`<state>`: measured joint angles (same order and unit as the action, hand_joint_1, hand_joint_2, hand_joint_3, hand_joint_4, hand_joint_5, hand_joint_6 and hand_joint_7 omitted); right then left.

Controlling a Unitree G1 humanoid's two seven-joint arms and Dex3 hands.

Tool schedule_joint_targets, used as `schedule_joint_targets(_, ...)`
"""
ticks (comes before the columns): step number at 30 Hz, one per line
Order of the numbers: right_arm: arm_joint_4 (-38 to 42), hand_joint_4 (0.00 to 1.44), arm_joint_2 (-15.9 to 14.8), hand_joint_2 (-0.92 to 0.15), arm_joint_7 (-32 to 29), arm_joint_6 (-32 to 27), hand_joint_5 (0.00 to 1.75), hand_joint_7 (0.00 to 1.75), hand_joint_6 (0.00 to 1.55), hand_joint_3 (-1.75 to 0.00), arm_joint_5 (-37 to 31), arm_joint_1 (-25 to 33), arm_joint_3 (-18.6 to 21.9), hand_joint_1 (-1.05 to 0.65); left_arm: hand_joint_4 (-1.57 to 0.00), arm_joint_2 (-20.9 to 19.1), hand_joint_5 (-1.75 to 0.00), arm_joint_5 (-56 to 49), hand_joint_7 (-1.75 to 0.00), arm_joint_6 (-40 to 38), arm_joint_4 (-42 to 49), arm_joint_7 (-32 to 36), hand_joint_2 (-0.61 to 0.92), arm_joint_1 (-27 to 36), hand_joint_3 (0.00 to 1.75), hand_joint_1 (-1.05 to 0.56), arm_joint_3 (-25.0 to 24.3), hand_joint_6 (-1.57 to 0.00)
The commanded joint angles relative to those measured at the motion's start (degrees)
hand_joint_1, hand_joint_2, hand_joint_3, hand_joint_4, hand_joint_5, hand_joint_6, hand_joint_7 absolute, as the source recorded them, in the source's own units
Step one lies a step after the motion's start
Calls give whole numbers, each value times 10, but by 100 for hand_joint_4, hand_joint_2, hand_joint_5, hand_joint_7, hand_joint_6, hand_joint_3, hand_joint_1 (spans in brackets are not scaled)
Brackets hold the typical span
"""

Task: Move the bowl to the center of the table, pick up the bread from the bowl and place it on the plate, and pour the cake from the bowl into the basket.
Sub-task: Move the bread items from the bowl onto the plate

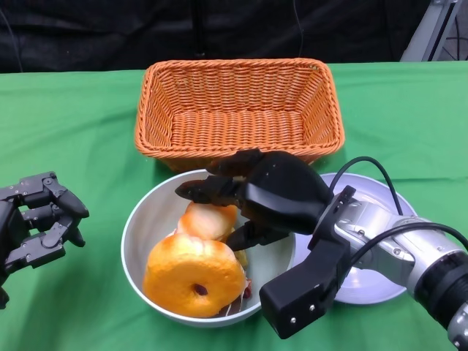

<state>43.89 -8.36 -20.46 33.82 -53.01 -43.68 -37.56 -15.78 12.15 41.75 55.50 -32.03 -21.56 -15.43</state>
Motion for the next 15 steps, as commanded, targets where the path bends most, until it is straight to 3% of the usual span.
schedule_joint_targets(1,7,55,1,-86,-6,3,0,0,49,0,2,-16,-4,-62,-89,-8,-144,10,-110,5,4,-6,68,-2,73,-14,-6,-92)
schedule_joint_targets(13,10,55,0,-86,-9,2,0,0,50,0,4,-18,-8,-62,-89,-8,-144,10,-110,5,5,-7,68,-2,72,-14,-6,-92)
schedule_joint_targets(14,29,55,11,-86,0,4,0,0,50,0,7,-24,-12,-62,-89,-6,-144,17,-110,0,2,-14,68,-1,72,-14,-9,-92)
schedule_joint_targets(15,45,55,20,-88,8,6,0,0,49,-1,10,-29,-15,-59,-88,-4,-143,25,-77,-6,-1,-21,77,1,56,-17,-11,-100)
